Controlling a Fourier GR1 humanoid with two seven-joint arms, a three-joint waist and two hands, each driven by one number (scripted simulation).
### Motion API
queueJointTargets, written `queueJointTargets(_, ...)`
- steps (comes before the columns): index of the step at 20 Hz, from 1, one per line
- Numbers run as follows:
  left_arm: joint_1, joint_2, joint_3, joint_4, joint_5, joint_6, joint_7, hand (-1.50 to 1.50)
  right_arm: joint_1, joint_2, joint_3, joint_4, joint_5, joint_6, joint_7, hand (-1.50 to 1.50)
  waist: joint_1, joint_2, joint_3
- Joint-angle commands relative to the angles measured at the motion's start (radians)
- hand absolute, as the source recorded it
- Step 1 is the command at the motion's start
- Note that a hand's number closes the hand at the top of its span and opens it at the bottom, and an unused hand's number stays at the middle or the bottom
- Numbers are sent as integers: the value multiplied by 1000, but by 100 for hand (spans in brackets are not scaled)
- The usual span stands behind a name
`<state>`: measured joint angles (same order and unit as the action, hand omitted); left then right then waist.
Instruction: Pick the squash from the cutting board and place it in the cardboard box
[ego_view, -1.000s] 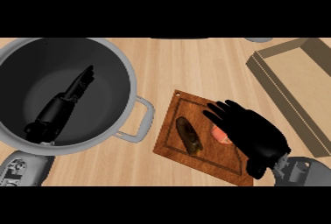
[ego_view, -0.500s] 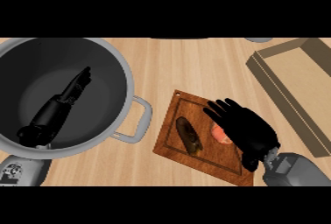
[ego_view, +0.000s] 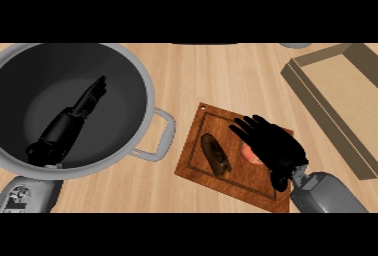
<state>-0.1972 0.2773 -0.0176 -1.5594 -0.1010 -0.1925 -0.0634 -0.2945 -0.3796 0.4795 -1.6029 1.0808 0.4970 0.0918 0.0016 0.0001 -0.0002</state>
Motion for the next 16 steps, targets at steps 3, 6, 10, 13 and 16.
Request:
queueJointTargets(3, 21, -18, 15, -26, -17, -29, 7, 0, 11, 41, -38, 18, 85, 19, 0, -150, 0, -1, 0)
queueJointTargets(6, -43, -30, 23, -18, -32, -18, 58, 0, 13, 32, -72, 87, 105, -39, -64, -150, -2, 0, 0)
queueJointTargets(10, 30, -70, -12, -54, -66, -2, 37, 0, 29, 47, -91, 140, 114, -53, -109, -150, -1, -1, 0)
queueJointTargets(13, -36, -39, 53, 70, -44, -36, -54, 0, -60, 62, -96, 250, 142, -93, -198, 150, 0, 1, 0)
queueJointTargets(16, -23, -51, 24, 15, -40, -48, 8, 0, -40, 26, -74, 276, 152, -205, -312, 150, 1, 0, 0)
